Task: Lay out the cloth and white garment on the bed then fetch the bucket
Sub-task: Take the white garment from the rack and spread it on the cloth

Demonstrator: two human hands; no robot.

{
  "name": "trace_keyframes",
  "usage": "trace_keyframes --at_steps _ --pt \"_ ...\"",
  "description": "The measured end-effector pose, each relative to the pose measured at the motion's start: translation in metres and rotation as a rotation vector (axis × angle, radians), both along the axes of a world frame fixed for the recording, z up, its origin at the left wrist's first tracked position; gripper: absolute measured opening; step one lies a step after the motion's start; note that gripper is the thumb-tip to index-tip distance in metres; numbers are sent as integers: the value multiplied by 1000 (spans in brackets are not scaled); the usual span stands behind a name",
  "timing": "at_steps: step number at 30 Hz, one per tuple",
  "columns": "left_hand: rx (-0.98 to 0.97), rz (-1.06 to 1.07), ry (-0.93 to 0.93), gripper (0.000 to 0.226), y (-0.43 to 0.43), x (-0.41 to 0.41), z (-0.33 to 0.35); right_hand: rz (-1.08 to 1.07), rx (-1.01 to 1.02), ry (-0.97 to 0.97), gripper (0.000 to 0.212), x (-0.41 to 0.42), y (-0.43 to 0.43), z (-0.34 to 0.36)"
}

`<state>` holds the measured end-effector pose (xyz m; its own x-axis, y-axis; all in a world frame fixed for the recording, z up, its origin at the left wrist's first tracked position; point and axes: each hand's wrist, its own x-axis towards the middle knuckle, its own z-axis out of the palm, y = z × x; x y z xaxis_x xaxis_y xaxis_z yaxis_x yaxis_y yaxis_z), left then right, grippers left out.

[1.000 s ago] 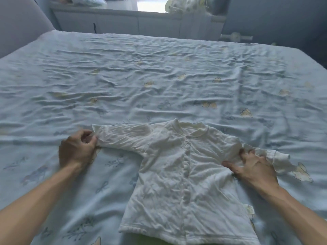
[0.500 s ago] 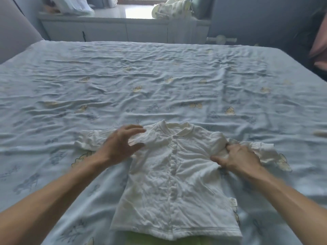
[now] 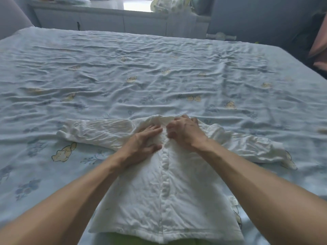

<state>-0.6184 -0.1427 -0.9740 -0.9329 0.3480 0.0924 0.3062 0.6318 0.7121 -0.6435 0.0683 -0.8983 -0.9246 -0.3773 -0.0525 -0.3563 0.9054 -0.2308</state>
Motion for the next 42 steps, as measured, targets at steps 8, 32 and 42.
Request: trace_keyframes --at_steps 8,32,42 --pt "12 -6 15 70 -1 0 -4 -12 -215 144 4 1 3 -9" --pt "-66 -121 -32 74 -3 56 23 275 -38 -79 37 32 2 7" --pt "-55 -39 -54 60 -6 54 9 271 -42 181 10 46 15 7"
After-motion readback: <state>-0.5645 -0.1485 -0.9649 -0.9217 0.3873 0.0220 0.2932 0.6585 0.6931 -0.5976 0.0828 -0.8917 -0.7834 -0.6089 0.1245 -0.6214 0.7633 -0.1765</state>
